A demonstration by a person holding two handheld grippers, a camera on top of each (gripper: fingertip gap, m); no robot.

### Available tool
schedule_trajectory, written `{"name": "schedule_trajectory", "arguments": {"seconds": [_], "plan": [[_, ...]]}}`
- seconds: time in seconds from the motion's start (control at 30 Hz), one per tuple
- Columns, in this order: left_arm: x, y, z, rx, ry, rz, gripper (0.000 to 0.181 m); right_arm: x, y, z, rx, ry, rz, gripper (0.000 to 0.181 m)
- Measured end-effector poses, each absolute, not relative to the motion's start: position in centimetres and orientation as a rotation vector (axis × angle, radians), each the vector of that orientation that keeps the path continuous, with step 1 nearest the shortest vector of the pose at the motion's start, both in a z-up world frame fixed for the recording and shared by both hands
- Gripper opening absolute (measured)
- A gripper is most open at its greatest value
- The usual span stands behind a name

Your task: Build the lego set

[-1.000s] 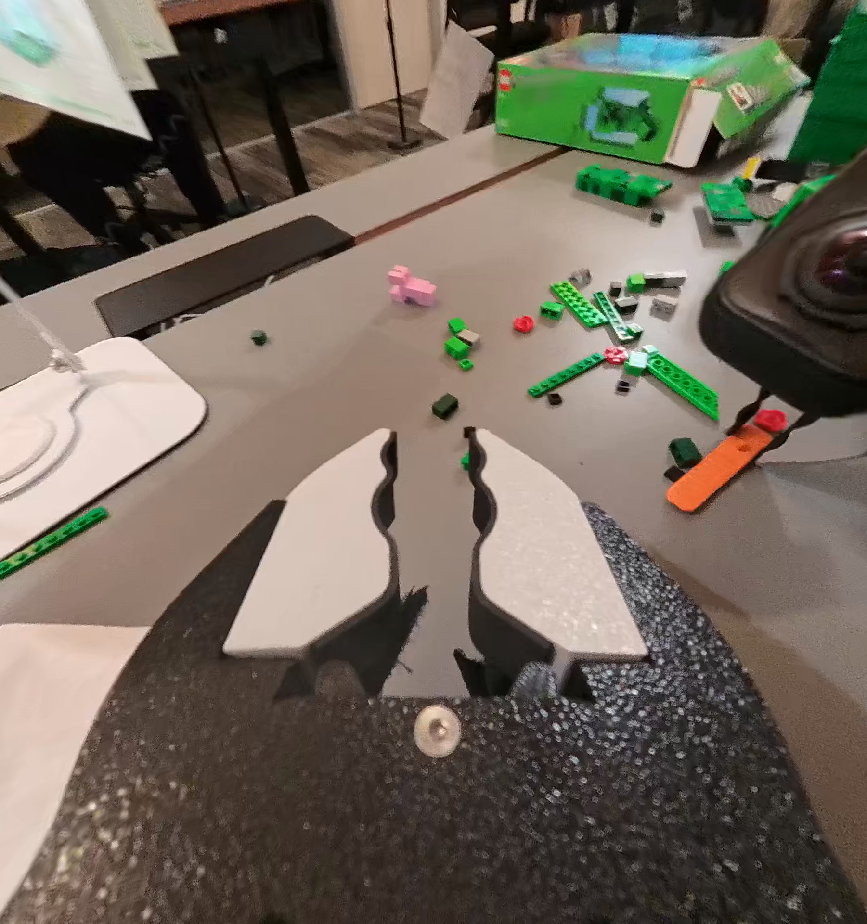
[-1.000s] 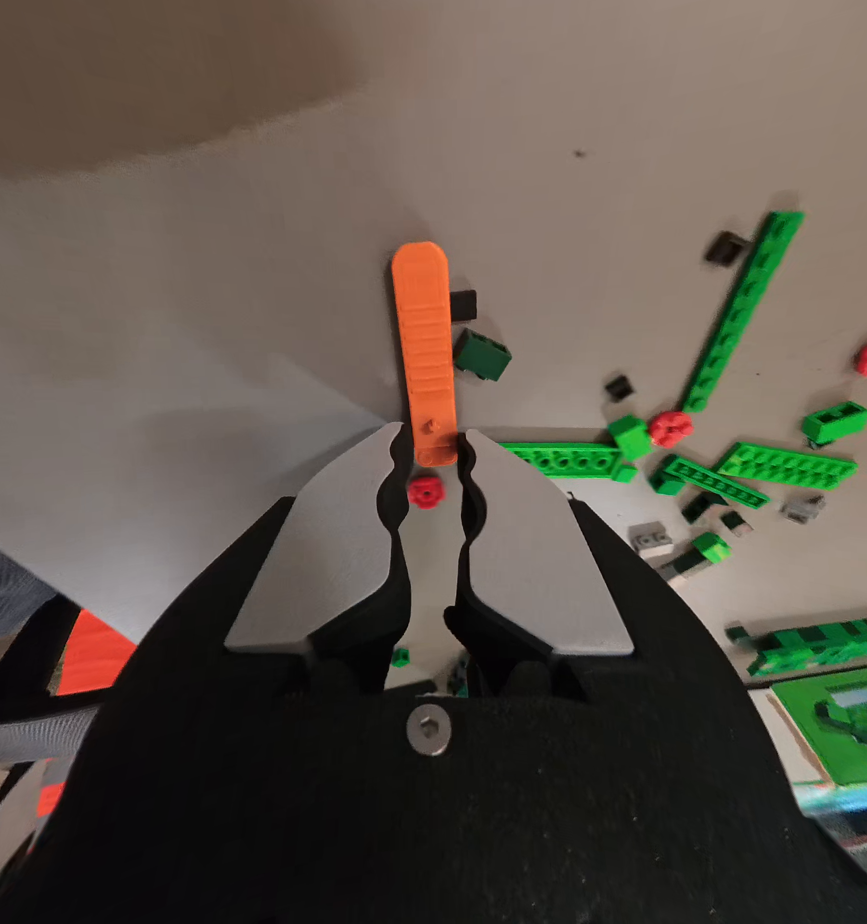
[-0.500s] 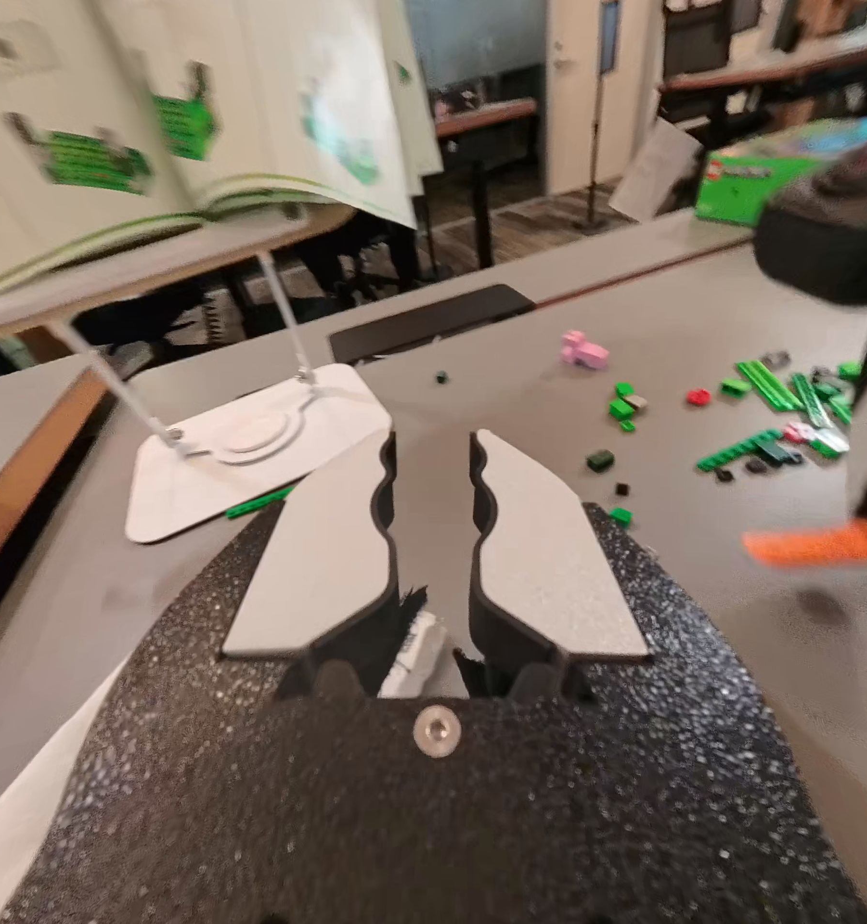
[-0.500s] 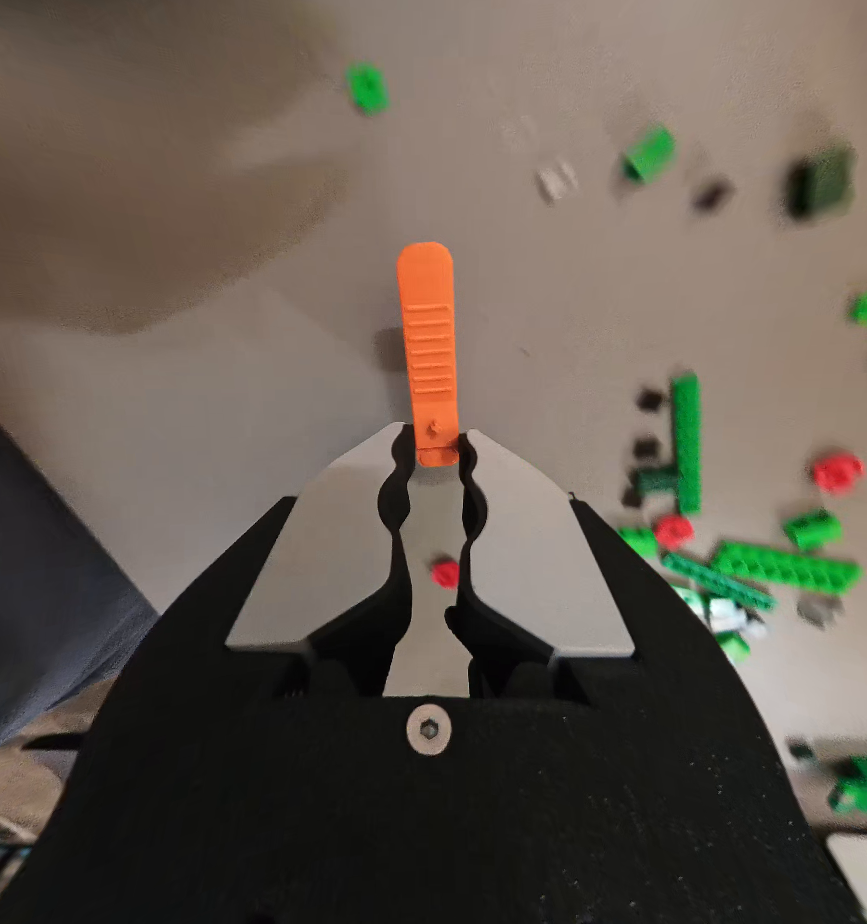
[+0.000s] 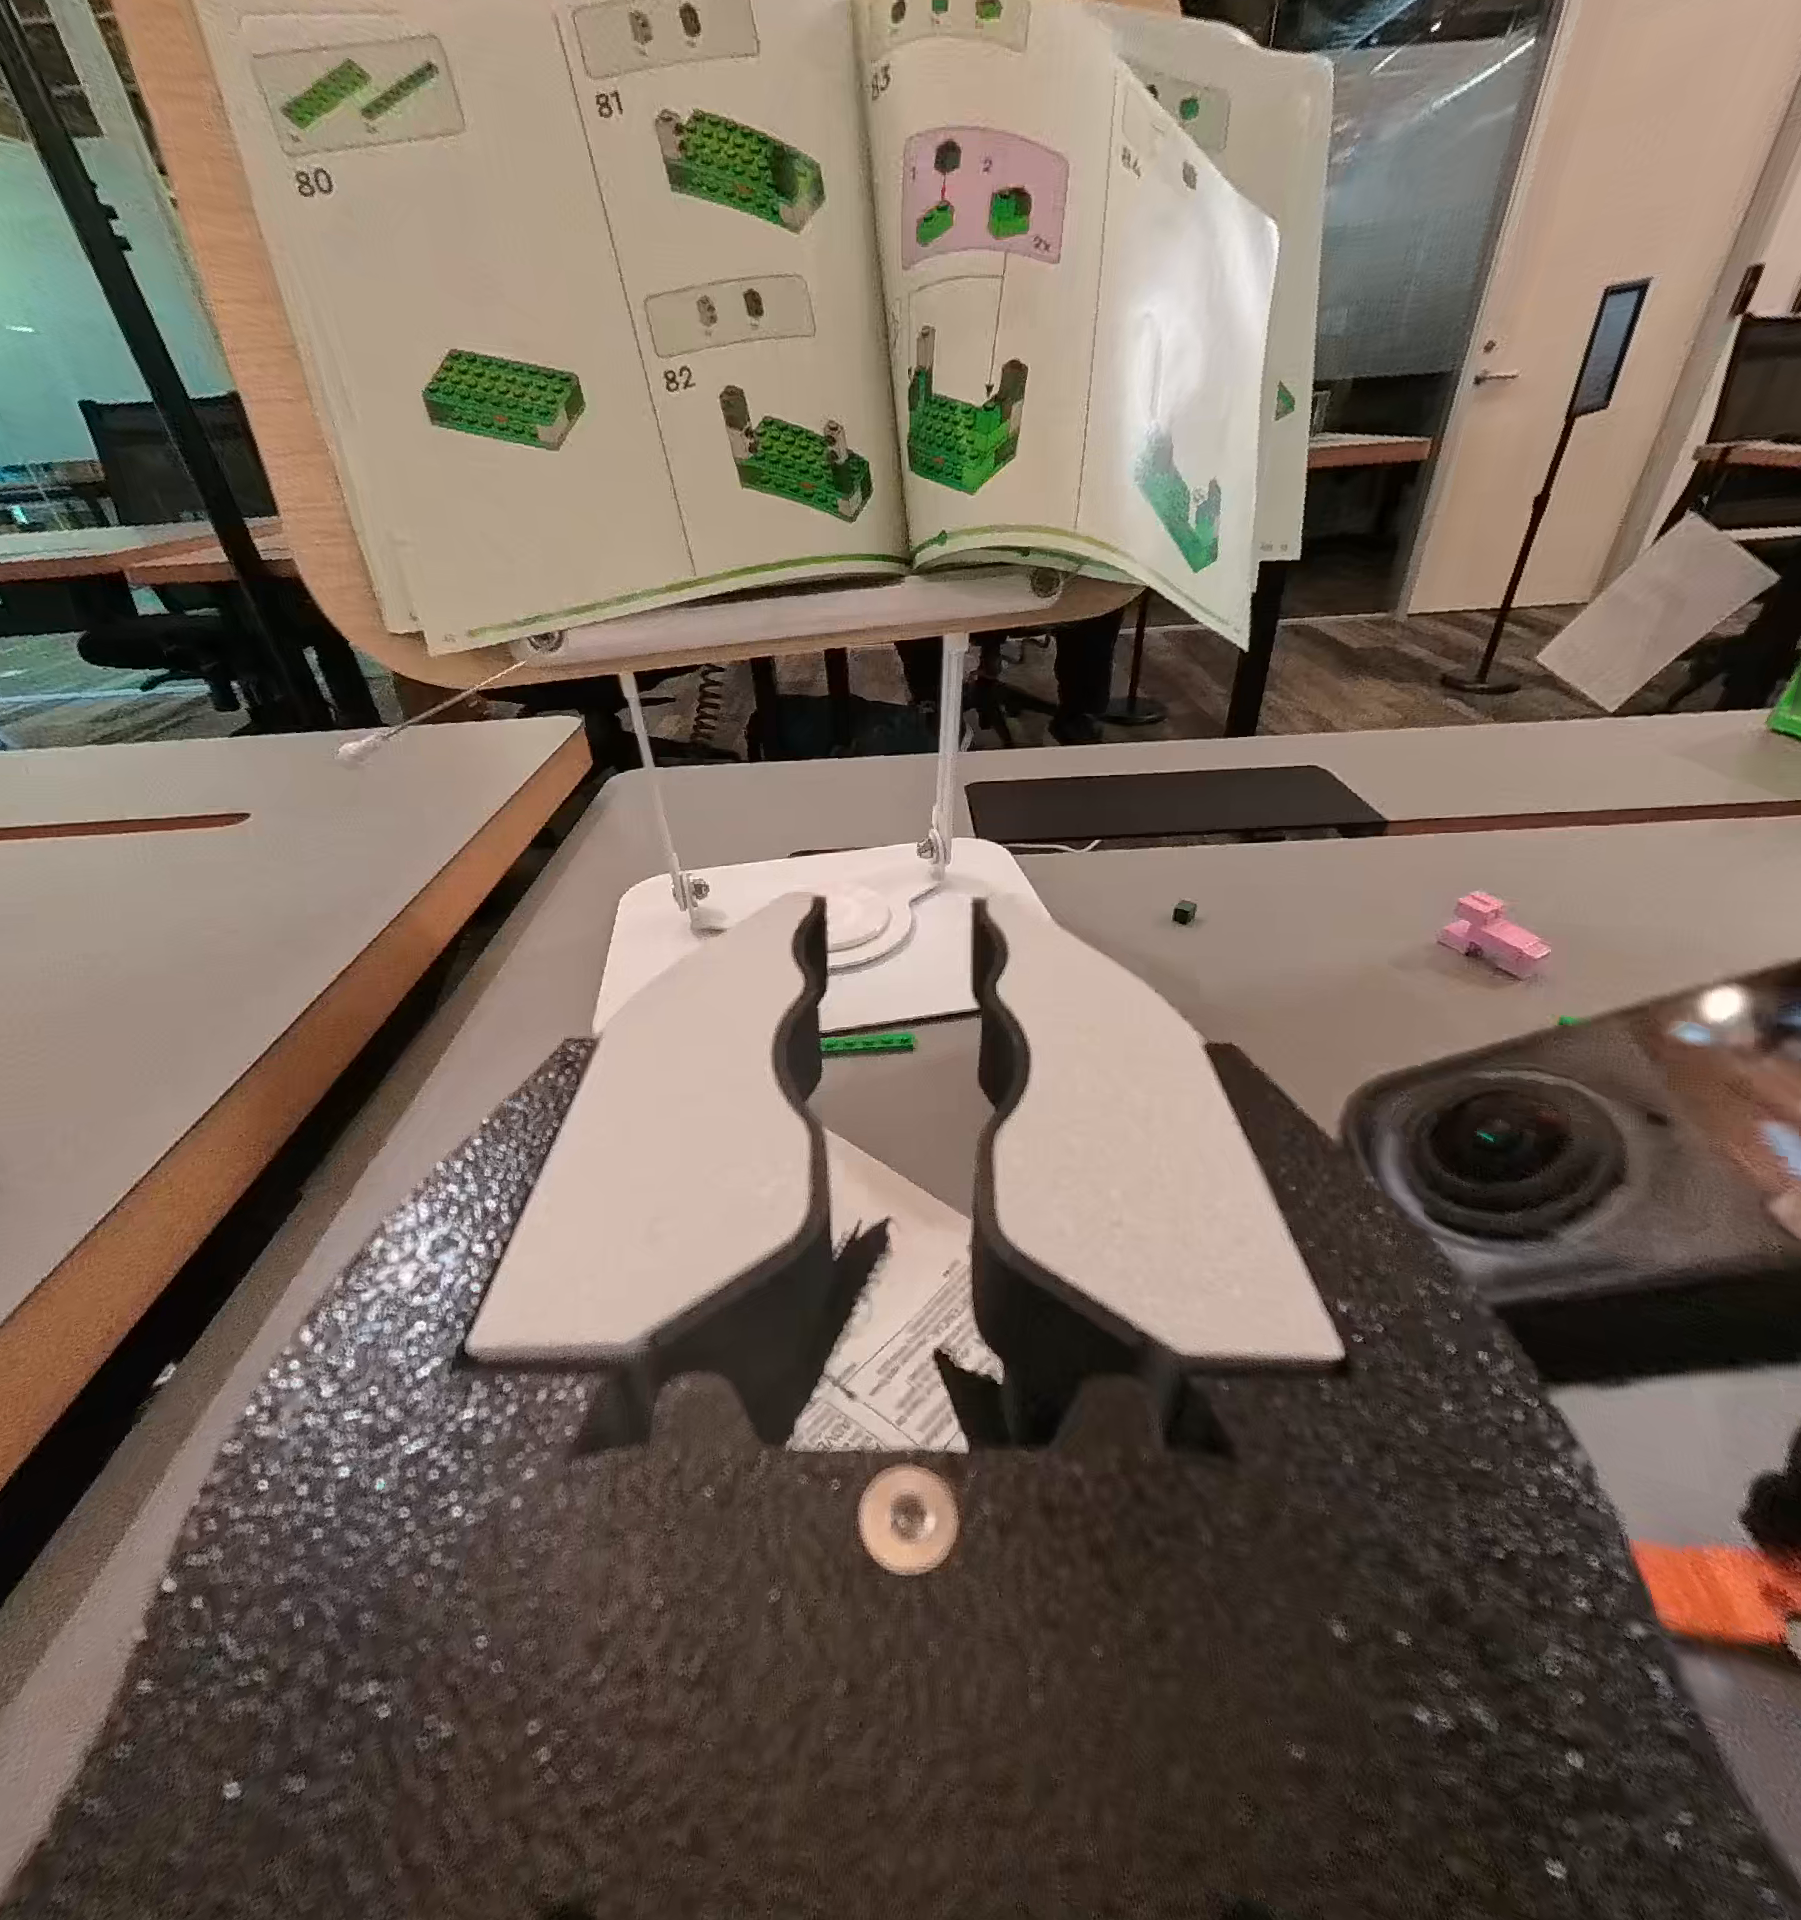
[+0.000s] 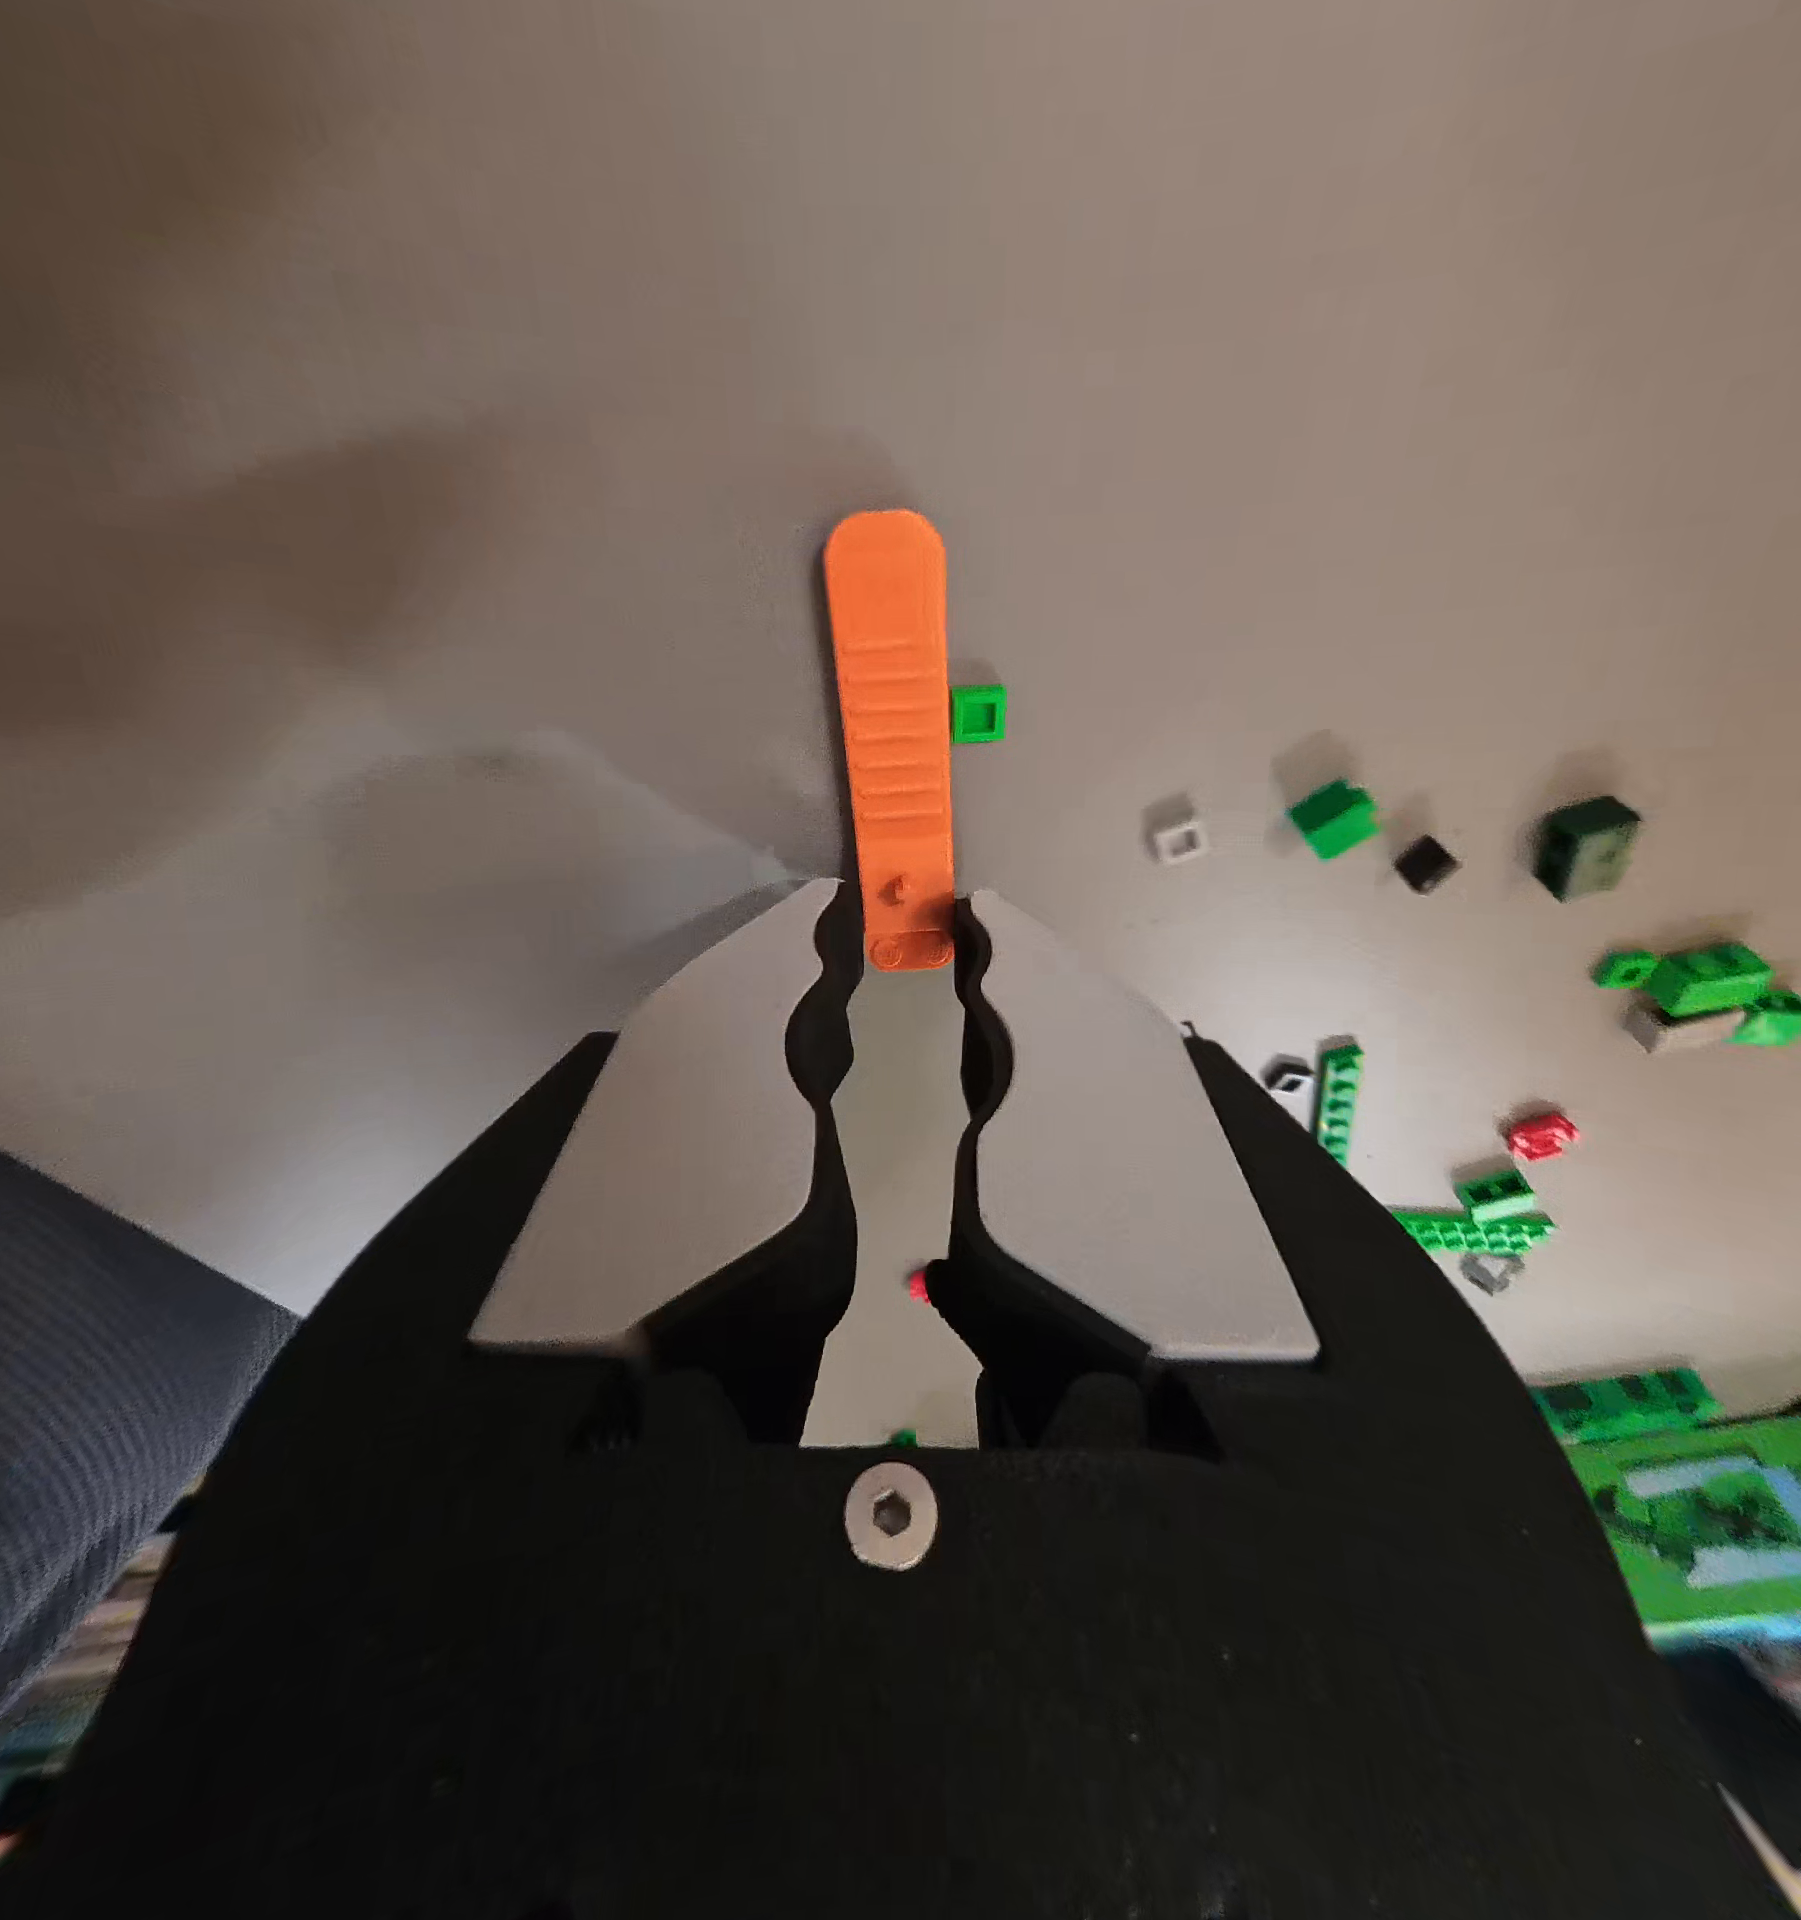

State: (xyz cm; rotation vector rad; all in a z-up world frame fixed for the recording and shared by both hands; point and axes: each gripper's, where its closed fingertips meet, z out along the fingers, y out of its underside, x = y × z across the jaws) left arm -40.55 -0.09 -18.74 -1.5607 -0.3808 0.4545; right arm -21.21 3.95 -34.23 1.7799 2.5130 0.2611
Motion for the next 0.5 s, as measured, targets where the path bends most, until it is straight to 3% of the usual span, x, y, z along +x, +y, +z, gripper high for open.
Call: {"name": "schedule_trajectory", "arguments": {"seconds": [0.5], "plan": [[-38.6,1.4,-19.2,-1.593,-0.291,0.405,0.027,-18.7,15.2,-33.2,2.086,2.215,0.428,0.016]]}}
